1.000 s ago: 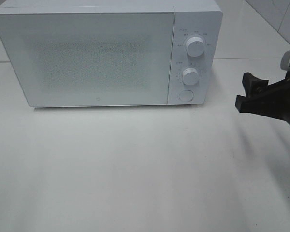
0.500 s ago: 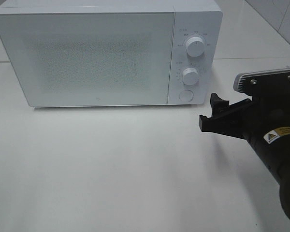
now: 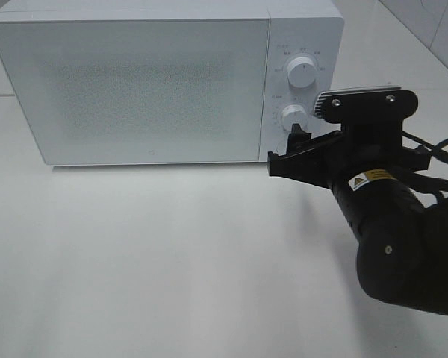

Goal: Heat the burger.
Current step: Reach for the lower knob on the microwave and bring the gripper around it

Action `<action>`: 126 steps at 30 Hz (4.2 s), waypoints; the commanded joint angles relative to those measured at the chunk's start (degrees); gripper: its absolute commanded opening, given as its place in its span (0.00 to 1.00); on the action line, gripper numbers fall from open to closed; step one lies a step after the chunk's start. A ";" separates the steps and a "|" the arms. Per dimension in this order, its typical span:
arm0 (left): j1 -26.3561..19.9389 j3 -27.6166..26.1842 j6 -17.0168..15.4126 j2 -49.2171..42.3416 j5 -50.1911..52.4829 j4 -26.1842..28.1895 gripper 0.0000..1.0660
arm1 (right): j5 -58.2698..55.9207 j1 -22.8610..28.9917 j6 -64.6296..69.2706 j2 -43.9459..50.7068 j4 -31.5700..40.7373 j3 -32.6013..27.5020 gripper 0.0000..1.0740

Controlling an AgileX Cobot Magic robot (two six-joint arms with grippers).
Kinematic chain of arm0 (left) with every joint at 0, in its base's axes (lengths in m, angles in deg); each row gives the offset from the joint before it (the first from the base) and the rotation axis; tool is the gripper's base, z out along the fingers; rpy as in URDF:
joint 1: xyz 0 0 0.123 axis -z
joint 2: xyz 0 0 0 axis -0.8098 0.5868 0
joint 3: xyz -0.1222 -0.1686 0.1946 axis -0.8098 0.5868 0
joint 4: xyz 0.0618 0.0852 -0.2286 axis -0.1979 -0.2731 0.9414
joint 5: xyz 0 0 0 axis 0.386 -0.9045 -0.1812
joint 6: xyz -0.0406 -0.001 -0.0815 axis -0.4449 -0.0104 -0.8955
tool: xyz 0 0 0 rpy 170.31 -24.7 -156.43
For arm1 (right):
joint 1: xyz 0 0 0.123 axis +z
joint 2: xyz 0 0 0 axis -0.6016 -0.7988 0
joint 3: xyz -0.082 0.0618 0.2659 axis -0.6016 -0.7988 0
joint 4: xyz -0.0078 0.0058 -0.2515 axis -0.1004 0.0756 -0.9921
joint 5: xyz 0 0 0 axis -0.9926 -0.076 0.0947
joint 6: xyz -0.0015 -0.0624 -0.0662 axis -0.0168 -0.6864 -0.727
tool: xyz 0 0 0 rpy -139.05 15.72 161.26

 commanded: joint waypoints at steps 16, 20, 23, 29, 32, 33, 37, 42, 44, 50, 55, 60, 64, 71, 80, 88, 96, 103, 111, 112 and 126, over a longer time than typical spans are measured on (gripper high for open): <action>-0.23 0.29 -0.34 -1.09 0.00 0.23 0.92 | 2.23 -7.22 1.43 -8.02 -7.56 10.37 0.68; -0.23 0.29 -0.34 -1.09 0.00 0.23 0.92 | 2.01 -7.62 1.43 -10.60 -8.54 12.49 0.68; -0.23 0.29 -0.34 -1.09 0.00 0.23 0.92 | 1.95 -7.62 1.49 -11.69 -8.59 13.24 0.68; -0.23 0.29 -0.34 -1.09 0.00 0.23 0.92 | 1.89 -7.62 1.55 -13.52 -8.54 15.01 0.68; -0.23 0.29 -0.34 -1.09 0.00 0.17 0.92 | 1.83 -7.62 3.04 -14.50 -8.88 15.93 0.68; -0.23 0.29 -0.34 -1.09 0.00 0.17 0.92 | 1.83 -7.68 4.24 -15.18 -8.82 16.39 0.68; -0.23 0.29 -0.34 -1.09 0.00 0.17 0.92 | 0.52 -8.37 5.90 -16.44 -8.82 17.59 0.68; -0.23 0.29 -0.34 -1.09 0.00 0.17 0.92 | 0.40 -9.05 6.13 -17.07 -9.91 18.51 0.68; -0.23 0.29 -0.34 -1.09 0.00 0.17 0.92 | 0.40 -9.63 6.47 -17.07 -10.37 18.51 0.68; -0.23 0.29 -0.34 -1.09 0.00 0.17 0.92 | 0.69 -9.63 7.28 -18.74 -10.37 19.08 0.68; -0.23 0.29 -0.34 -1.09 0.00 0.17 0.92 | 1.20 -9.63 7.22 -19.82 -10.31 20.51 0.68; -0.23 0.29 -0.34 -1.09 0.00 0.17 0.92 | 1.49 -9.63 6.99 -19.94 -9.97 20.97 0.68; -0.23 0.29 -0.34 -1.09 0.00 0.17 0.92 | 2.69 -9.63 5.67 -19.77 -9.00 20.97 0.68; -0.23 0.29 -0.34 -1.09 0.00 0.17 0.92 | 3.78 -9.57 2.64 -18.91 -6.93 20.86 0.68; -0.23 0.29 -0.34 -1.09 0.00 0.17 0.92 | 5.33 -9.40 2.46 -18.85 -4.64 20.86 0.67; -0.23 0.29 -0.34 -1.09 0.00 0.17 0.92 | 5.67 -9.40 2.46 -18.51 -4.53 20.86 0.67; -0.23 0.29 -0.34 -1.09 0.00 0.17 0.92 | 8.08 -9.40 2.46 -18.16 -5.79 20.91 0.64; -0.23 0.29 -0.34 -1.09 0.00 0.17 0.92 | 8.54 -9.40 2.46 -18.16 -5.73 20.91 0.50; -0.23 0.29 -0.34 -1.09 0.00 0.17 0.92 | 10.89 -9.40 2.46 -18.16 -5.73 20.91 0.00; -0.23 0.29 -0.34 -1.09 0.00 0.17 0.92 | 10.89 -9.40 2.46 -18.16 -5.73 20.91 0.00; -0.23 0.29 -0.34 -1.09 0.00 0.17 0.92 | 11.86 -9.40 2.58 -18.16 -5.96 20.91 0.00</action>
